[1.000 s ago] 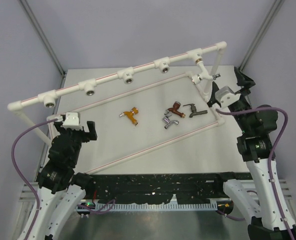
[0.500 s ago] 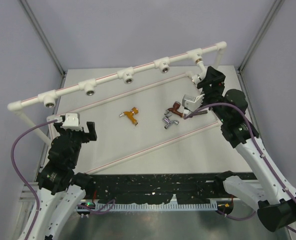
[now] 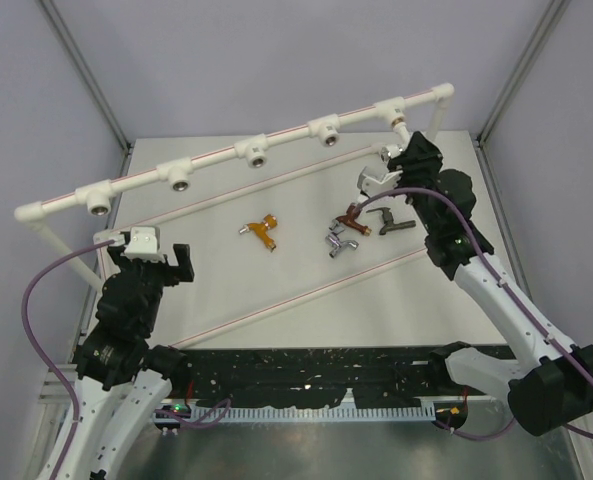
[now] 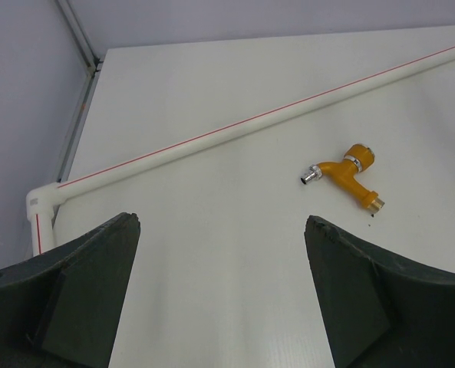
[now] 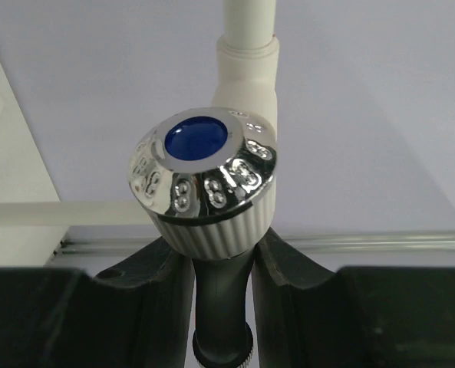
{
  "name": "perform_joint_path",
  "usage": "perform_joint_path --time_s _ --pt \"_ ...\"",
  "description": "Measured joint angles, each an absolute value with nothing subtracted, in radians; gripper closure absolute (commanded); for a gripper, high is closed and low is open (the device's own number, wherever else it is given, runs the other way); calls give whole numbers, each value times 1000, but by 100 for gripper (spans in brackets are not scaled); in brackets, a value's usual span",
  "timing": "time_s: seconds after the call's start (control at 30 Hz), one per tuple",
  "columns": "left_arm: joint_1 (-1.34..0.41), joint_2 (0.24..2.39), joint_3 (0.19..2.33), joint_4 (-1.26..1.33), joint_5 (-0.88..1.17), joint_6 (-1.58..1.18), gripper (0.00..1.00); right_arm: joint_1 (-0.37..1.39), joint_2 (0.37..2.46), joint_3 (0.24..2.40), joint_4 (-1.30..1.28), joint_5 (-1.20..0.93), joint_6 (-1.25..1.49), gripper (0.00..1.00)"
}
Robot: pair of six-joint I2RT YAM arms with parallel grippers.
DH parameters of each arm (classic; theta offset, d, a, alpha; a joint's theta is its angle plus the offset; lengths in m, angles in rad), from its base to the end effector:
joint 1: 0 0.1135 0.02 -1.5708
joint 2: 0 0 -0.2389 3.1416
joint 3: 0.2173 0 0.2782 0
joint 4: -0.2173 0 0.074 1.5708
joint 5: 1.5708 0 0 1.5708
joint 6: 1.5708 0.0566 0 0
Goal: Install the water faucets
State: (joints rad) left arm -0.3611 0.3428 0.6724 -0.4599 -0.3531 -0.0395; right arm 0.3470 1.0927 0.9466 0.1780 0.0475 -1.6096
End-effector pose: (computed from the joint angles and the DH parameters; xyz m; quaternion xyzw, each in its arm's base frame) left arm 0.1553 -0.0377 0.3220 0.0041 0.7490 0.0002 0.6626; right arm 0.3000 0.1056 0.3496 -0.5675 0.4026 -0.4372 0.5699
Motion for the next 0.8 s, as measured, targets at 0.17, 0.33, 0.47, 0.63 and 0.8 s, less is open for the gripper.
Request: perform_joint_path --time_s 0.17,0.33,0.47,0.63,0.8 --pt "-361 342 672 -460 -353 -40 8 339 1084 944 231 23 -1245 83" --pt "-361 342 670 -459 -352 -40 8 302 1082 930 323 -15 -614 92" --pt "-361 342 666 -459 -352 -40 8 260 1086 888 438 -19 -22 92" --pt "-361 342 664 -459 -352 -39 8 228 1133 854 565 13 602 93" --pt "-361 342 663 -458 -352 -39 8 224 1188 814 683 66 1070 81"
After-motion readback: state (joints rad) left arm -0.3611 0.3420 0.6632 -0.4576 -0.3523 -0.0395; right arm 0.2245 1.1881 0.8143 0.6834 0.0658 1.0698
